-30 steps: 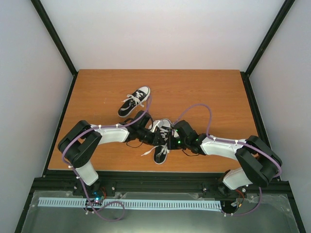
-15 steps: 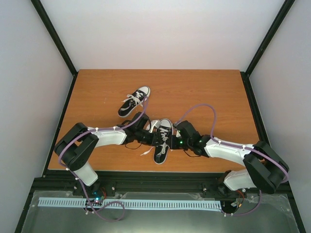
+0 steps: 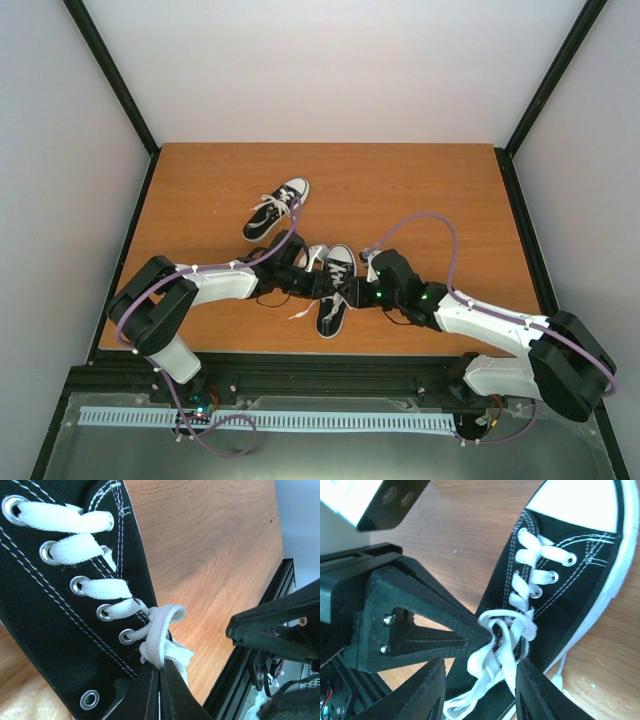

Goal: Tie the shoes
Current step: Cross the shoelace with the shoelace.

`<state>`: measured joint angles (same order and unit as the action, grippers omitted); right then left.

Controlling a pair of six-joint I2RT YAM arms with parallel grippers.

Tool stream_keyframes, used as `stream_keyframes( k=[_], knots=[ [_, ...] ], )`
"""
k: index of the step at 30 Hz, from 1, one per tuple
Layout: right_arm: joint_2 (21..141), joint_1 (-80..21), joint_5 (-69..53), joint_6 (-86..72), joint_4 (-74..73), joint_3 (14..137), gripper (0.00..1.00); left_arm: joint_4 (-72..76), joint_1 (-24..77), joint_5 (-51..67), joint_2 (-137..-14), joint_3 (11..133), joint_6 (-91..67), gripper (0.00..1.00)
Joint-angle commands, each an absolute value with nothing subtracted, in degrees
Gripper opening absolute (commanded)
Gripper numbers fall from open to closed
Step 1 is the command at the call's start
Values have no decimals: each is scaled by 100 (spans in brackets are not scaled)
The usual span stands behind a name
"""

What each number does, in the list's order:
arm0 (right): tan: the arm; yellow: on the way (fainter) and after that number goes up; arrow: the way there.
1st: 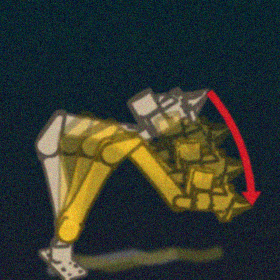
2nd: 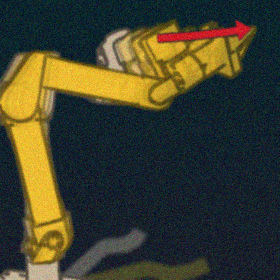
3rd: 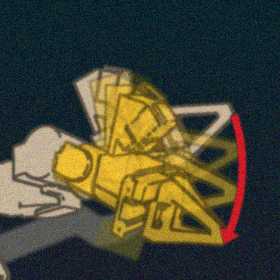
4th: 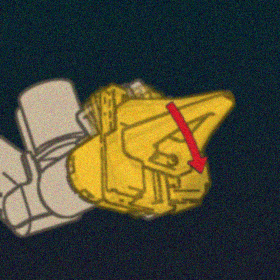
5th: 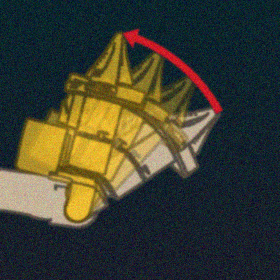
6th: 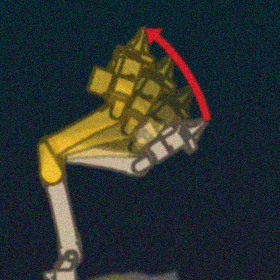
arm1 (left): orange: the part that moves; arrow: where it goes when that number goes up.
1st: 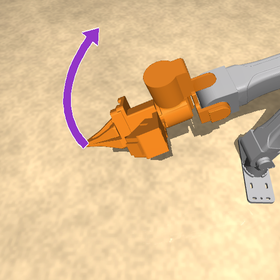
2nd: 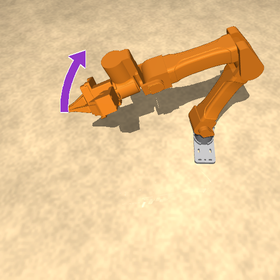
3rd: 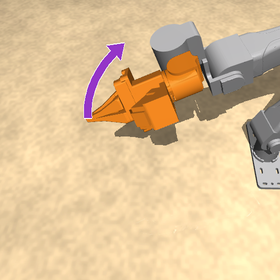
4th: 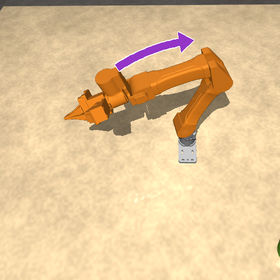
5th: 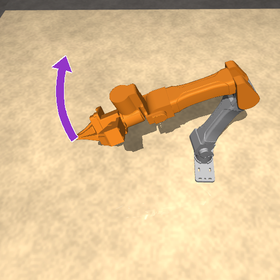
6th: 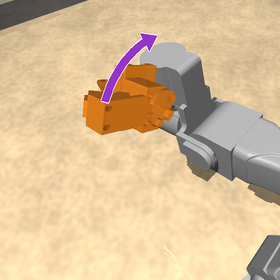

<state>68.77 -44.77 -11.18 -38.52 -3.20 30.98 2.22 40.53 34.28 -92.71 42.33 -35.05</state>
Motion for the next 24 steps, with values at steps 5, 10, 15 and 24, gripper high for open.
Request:
stream_keyframes(
  k=[5,10,15,24],
  knots=[
    [7205,-4912,-967,-4129,27,3187,34,376,4017,3559,-9128,4282,-3577,1],
    [7654,-4979,-902,-4192,175,3302,30,365,4012,3595,-9148,4273,-3538,1],
    [7864,-4983,-766,-4098,45,3515,27,376,4017,3598,-9159,4258,-3542,1],
    [7867,-4982,-711,-4074,-45,3587,28,353,4017,3602,-9139,4272,-3521,1]
  ],
)
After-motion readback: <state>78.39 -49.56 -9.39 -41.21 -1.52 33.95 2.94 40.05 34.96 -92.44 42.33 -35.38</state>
